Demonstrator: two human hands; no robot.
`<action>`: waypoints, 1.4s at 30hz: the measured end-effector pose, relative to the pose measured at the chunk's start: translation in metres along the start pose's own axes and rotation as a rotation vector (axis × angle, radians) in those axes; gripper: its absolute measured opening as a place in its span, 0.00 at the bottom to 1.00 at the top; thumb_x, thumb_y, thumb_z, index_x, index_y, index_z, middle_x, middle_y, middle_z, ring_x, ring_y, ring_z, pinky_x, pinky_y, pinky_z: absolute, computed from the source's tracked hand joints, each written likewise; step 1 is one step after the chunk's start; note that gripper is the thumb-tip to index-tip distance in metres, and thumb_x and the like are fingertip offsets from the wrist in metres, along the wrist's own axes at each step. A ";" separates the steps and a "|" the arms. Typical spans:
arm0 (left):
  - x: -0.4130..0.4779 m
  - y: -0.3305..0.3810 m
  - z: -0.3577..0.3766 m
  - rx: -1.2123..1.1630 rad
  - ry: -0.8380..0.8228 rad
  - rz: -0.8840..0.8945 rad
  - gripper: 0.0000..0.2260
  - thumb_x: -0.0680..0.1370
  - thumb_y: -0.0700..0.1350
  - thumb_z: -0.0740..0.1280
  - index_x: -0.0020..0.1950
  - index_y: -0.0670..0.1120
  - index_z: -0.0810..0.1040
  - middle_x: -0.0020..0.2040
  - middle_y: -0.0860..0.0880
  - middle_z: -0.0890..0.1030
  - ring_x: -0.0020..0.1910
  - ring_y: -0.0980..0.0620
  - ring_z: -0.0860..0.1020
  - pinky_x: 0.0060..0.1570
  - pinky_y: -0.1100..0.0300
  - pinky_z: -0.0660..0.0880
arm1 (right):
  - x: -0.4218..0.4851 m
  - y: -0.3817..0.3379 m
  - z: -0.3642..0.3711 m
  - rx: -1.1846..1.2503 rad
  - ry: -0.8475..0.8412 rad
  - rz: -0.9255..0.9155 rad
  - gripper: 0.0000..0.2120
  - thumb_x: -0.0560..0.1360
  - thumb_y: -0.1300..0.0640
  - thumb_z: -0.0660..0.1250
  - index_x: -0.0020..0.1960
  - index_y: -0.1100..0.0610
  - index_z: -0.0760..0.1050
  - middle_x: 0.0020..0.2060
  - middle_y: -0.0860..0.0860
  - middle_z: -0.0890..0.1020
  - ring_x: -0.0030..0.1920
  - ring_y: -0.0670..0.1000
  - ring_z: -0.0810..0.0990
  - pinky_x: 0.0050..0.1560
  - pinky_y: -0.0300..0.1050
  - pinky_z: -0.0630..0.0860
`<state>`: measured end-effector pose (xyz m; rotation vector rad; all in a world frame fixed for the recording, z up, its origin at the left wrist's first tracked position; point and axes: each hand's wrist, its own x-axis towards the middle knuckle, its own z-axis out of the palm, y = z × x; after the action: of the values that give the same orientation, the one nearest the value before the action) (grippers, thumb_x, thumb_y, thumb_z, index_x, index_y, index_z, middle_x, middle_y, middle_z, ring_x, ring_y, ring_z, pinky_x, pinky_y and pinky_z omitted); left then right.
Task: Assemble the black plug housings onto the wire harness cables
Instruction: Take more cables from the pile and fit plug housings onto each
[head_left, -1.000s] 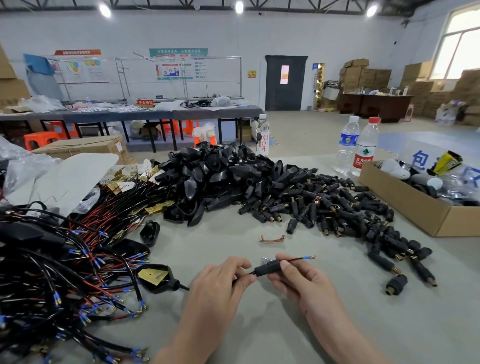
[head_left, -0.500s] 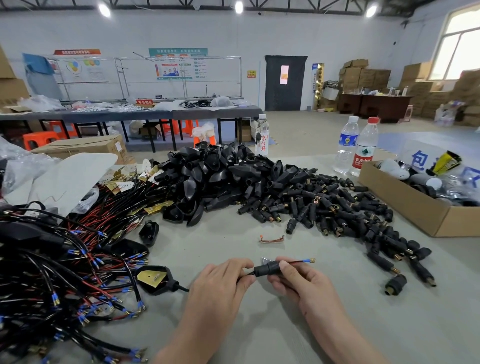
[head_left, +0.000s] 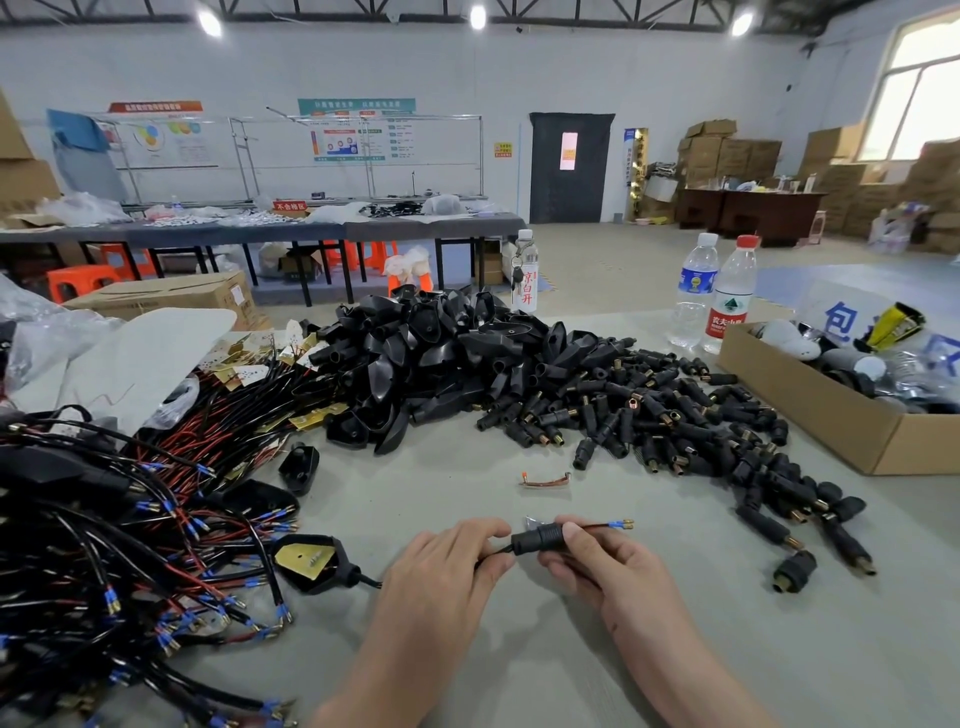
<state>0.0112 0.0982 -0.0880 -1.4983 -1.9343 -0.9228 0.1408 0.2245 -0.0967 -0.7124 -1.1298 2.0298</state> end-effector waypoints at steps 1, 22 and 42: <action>0.000 0.000 0.000 -0.007 0.001 -0.002 0.07 0.75 0.53 0.69 0.51 0.55 0.78 0.38 0.63 0.80 0.43 0.61 0.71 0.41 0.68 0.67 | 0.000 0.000 0.000 0.022 -0.005 0.003 0.07 0.78 0.62 0.67 0.53 0.64 0.81 0.44 0.64 0.86 0.44 0.54 0.86 0.44 0.38 0.82; 0.003 0.005 -0.005 -0.080 0.074 0.012 0.09 0.77 0.53 0.64 0.51 0.51 0.80 0.38 0.60 0.81 0.41 0.61 0.74 0.40 0.65 0.70 | -0.005 -0.006 0.001 0.158 -0.073 0.100 0.09 0.78 0.64 0.64 0.54 0.67 0.80 0.50 0.65 0.85 0.46 0.55 0.86 0.42 0.37 0.82; 0.002 -0.005 -0.007 -0.042 -0.056 -0.005 0.13 0.78 0.58 0.62 0.53 0.51 0.79 0.41 0.60 0.80 0.44 0.63 0.73 0.48 0.65 0.67 | -0.008 -0.012 0.003 0.108 -0.058 0.014 0.10 0.78 0.65 0.64 0.56 0.66 0.79 0.49 0.65 0.85 0.45 0.54 0.86 0.42 0.37 0.82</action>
<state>0.0058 0.0929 -0.0835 -1.5596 -1.9706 -0.9375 0.1472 0.2210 -0.0834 -0.6123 -1.0419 2.1179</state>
